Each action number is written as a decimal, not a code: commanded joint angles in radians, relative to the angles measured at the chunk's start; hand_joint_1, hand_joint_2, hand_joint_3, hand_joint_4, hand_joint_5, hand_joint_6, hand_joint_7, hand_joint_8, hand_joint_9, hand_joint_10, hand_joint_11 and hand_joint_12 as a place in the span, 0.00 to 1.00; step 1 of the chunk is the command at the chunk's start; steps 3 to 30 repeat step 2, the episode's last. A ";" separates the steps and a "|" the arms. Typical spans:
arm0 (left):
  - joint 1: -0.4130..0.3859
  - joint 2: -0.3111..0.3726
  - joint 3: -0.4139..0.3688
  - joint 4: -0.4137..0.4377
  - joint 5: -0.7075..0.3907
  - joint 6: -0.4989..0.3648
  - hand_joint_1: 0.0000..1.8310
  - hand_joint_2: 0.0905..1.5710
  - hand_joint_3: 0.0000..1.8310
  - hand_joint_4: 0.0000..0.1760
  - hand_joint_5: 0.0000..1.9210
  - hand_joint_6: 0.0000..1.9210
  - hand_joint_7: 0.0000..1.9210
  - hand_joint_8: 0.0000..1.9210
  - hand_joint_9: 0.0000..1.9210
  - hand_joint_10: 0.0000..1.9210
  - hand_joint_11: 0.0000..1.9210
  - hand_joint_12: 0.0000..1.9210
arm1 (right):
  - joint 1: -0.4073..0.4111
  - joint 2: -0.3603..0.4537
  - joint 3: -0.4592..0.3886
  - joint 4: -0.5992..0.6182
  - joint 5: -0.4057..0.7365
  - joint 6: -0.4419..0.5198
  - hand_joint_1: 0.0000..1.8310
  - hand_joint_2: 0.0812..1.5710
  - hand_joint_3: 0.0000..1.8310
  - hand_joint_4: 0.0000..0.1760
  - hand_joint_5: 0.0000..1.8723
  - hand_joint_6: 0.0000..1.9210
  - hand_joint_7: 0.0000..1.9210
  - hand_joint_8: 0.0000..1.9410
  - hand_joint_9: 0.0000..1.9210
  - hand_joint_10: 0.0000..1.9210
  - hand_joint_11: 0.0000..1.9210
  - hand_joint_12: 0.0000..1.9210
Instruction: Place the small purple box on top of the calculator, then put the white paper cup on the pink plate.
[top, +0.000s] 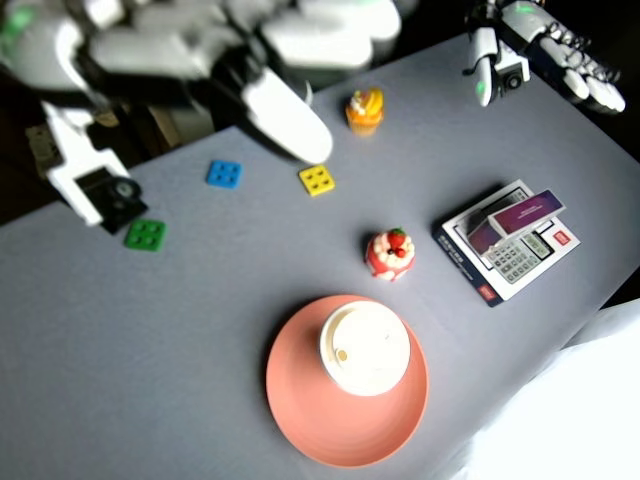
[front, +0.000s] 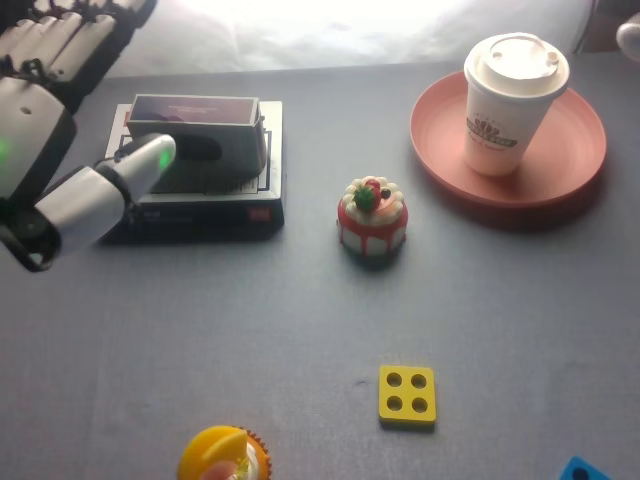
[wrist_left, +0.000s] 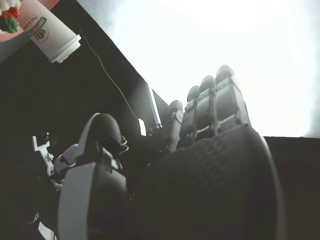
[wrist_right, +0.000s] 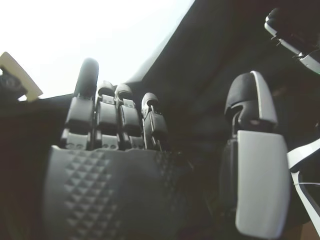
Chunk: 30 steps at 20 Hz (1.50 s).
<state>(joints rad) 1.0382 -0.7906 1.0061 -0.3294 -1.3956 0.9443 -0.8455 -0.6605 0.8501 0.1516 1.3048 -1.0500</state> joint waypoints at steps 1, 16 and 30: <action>-0.006 0.011 -0.008 0.012 -0.171 -0.001 0.24 0.82 0.00 0.47 0.00 0.00 0.00 0.00 0.00 0.00 0.00 0.00 | 0.000 0.012 -0.008 0.008 0.168 -0.010 0.32 0.67 0.01 0.50 0.00 0.00 0.00 0.00 0.00 0.00 0.00 0.00; 0.001 0.016 -0.013 0.013 -0.194 -0.001 0.28 0.84 0.00 0.52 0.00 0.00 0.00 0.00 0.00 0.00 0.00 0.00 | -0.015 0.018 -0.015 0.011 0.183 -0.018 0.33 0.69 0.01 0.45 0.00 0.00 0.00 0.00 0.00 0.00 0.00 0.00; 0.001 0.016 -0.013 0.013 -0.194 -0.001 0.28 0.84 0.00 0.52 0.00 0.00 0.00 0.00 0.00 0.00 0.00 0.00 | -0.015 0.018 -0.015 0.011 0.183 -0.018 0.33 0.69 0.01 0.45 0.00 0.00 0.00 0.00 0.00 0.00 0.00 0.00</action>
